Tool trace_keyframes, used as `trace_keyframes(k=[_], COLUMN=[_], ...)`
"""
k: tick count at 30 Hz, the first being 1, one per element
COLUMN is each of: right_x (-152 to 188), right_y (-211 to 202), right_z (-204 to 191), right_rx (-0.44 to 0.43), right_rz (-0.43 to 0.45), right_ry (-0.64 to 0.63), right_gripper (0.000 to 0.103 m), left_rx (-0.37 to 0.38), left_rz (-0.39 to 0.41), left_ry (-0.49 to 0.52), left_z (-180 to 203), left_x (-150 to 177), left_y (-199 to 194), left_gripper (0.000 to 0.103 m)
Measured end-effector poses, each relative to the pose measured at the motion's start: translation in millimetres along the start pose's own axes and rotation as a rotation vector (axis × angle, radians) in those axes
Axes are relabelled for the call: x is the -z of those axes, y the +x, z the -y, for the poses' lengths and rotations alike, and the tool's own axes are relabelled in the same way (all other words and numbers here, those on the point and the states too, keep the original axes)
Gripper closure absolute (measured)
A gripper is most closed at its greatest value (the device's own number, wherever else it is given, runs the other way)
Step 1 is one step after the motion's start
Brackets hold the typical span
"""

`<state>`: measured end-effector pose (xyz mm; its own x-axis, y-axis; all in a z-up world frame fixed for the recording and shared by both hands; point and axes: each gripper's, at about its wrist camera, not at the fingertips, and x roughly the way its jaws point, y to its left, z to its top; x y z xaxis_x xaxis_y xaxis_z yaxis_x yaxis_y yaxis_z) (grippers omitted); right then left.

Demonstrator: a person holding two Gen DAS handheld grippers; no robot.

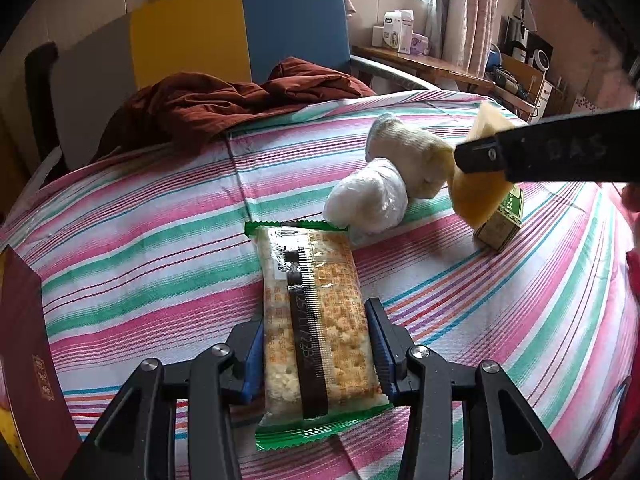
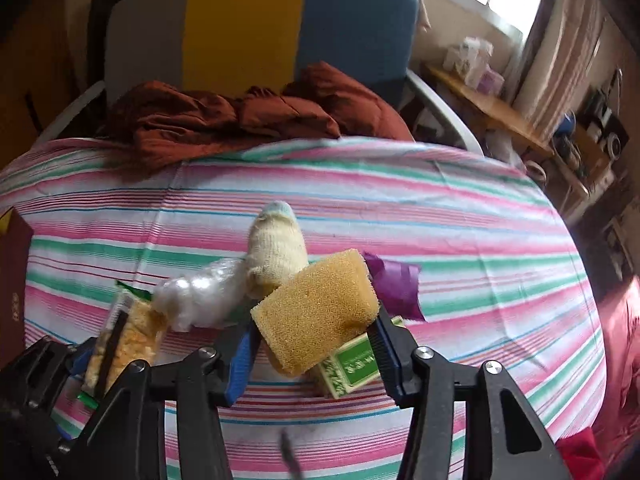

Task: Organize objects
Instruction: 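Grasp the yellow sponge with the right tool beside the held cracker bar, then carry the cracker bar with the left tool while the right tool carries the sponge toward the tray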

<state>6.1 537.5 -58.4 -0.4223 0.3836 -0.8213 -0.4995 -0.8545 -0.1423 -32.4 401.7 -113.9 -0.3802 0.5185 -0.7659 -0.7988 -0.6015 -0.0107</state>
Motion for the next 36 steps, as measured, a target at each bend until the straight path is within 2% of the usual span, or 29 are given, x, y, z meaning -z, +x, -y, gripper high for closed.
trace_keyframes(k=[5,10,22,36], right_x=[3,5,7,5], right_y=[-14,-14,-18,-27], right_z=[-27,-42,-45,-38], right_rx=[-0.016,-0.01,0.015,0.015], right_rz=[0.048,0.041,0.058,0.094], right_ry=[-0.117,-0.176,-0.189,-0.145], right_gripper=[0.05,0.05,0.05,0.05], left_rx=[-0.005,-0.014,-0.012,-0.017], left_rz=[0.006,0.01,0.012,0.013], left_ry=[0.001,0.008,0.005,0.008], left_z=[0,2,2,2], left_x=[0,0,-1,0], left_y=[1,1,1,-1], left_gripper=[0.056,0.056,0.057,0.057])
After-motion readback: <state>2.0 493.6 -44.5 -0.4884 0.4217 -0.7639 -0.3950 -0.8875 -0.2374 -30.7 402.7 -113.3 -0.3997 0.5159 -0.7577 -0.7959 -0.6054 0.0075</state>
